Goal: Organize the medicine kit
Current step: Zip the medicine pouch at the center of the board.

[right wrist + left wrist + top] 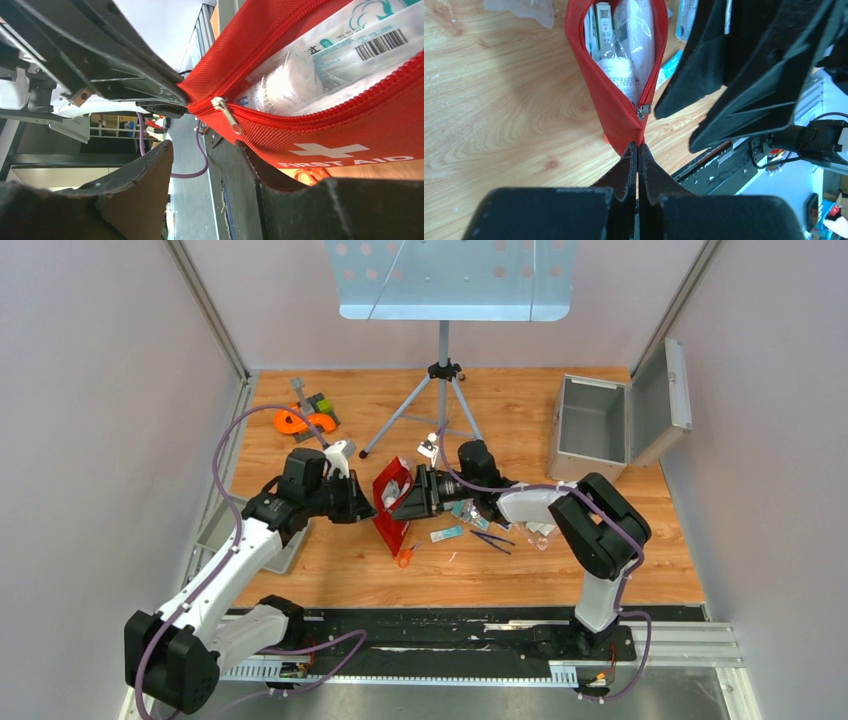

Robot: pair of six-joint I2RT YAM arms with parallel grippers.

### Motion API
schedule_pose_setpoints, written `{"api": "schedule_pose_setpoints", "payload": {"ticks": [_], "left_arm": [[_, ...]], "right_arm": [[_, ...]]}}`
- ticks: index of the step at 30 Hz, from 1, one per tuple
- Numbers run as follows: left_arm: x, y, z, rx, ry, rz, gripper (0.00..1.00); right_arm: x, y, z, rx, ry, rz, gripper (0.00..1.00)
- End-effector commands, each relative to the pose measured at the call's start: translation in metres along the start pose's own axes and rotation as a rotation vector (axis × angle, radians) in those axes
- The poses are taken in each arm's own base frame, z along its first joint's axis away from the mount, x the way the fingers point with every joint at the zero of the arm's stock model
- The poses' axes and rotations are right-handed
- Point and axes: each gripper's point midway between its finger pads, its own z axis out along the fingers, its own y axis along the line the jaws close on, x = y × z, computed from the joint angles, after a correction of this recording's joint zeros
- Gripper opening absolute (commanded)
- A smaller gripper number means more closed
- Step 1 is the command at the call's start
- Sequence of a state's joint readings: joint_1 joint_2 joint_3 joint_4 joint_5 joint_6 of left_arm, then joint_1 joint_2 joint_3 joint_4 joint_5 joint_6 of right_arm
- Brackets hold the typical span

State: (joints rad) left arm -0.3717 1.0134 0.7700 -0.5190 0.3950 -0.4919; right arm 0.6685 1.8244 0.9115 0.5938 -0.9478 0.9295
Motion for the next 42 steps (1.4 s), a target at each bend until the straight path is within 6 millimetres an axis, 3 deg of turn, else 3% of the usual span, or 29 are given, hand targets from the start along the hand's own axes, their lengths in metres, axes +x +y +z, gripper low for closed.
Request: {"api": "schedule_pose_setpoints", "payload": {"ticks": [1, 18, 34, 42], "left_arm": [[-0.018, -0.018, -0.008, 0.075, -0.077, 0.048, 0.00], [-0.017, -0.031, -0.009, 0.154, -0.069, 0.064, 0.00], [-0.013, -0.030, -0.008, 0.155, -0.058, 0.058, 0.00], [-0.014, -0.030, -0.009, 0.155, -0.060, 0.059, 0.00]], "right_arm": [[-0.017, 0.007, 0.009, -0.028, -0.051, -0.036, 0.47], [-0.025, 0.003, 0.018, -0.103, -0.088, 0.019, 0.47], [-0.028, 0.019, 0.013, -0.232, -0.114, 0.033, 0.47], [-0.026, 0.013, 0.015, -0.223, -0.104, 0.046, 0.39]]}}
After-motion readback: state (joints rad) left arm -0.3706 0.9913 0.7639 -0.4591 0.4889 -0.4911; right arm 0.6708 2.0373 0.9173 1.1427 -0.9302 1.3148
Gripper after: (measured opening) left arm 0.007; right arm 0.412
